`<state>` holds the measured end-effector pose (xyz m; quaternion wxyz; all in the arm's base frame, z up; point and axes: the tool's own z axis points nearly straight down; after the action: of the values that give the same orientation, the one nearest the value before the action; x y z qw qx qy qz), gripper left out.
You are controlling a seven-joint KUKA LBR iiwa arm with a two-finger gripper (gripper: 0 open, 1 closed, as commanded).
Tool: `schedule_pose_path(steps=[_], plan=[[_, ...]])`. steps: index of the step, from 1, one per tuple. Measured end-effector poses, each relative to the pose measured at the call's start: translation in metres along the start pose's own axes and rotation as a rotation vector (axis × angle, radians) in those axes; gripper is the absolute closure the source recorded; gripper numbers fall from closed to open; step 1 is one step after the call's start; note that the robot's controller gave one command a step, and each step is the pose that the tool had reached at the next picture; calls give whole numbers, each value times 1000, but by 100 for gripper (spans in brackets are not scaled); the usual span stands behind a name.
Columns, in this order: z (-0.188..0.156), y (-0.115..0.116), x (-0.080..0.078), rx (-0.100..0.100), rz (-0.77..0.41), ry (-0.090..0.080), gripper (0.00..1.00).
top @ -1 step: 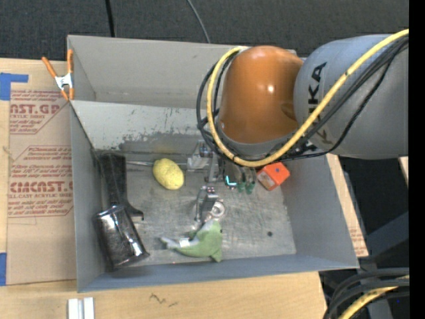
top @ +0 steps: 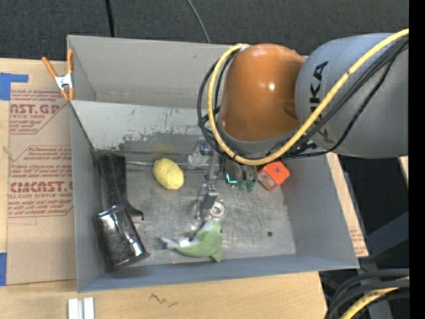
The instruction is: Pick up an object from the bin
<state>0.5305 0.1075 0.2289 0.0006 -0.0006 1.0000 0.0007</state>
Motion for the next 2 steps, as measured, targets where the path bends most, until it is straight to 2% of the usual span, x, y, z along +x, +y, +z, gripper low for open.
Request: schedule_pose_path(steps=[1, 2], plan=[[0, -1, 0, 0, -1, 0, 0], [6, -42, -3, 2, 13, 1, 0]])
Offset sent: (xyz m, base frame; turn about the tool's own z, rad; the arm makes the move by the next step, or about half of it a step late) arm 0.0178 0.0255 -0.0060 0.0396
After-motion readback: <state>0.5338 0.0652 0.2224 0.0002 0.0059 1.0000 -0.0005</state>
